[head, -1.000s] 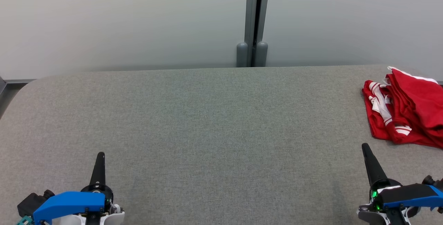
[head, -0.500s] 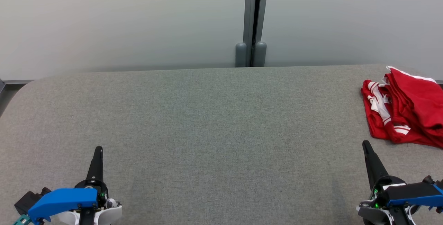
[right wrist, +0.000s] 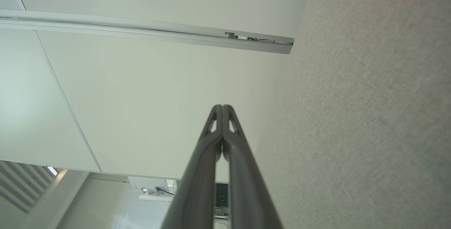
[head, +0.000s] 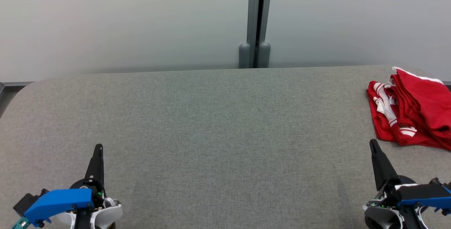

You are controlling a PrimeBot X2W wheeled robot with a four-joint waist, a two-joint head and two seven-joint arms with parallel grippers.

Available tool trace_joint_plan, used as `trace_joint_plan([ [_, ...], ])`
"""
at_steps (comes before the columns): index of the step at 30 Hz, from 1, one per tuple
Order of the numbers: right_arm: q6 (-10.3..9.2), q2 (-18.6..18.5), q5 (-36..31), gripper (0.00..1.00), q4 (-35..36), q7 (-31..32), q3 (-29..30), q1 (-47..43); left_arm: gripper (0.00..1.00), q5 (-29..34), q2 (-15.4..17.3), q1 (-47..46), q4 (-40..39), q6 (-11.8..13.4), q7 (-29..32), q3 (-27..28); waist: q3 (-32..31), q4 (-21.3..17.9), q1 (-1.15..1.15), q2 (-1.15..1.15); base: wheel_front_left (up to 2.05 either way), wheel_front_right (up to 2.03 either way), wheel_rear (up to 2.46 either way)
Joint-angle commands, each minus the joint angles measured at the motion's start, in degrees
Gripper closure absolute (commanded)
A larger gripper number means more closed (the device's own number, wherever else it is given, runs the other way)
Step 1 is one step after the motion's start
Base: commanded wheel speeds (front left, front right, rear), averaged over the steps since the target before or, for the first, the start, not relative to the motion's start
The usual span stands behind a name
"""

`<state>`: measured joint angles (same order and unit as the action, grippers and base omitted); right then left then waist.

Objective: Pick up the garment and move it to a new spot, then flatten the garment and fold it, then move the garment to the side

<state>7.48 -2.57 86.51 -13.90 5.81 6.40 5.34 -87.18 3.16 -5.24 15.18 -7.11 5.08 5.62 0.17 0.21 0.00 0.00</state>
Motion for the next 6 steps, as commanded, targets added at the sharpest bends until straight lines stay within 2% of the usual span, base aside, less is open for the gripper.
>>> trace_joint_plan([
  [1,0.03,-0.5,1.5,1.00,0.0,0.3,0.2,0.8,1.00,-1.3,-0.2,-1.1,-0.5,-0.6,0.5,0.5,0.0,0.0,0.00,0.00,0.00,0.00,0.00],
  [6,0.03,-0.5,3.5,1.00,-0.1,0.6,0.2,0.9,1.00,-3.0,-0.2,-1.1,-0.9,-0.6,1.0,0.7,0.0,-0.1,0.00,0.00,0.00,0.00,0.00],
])
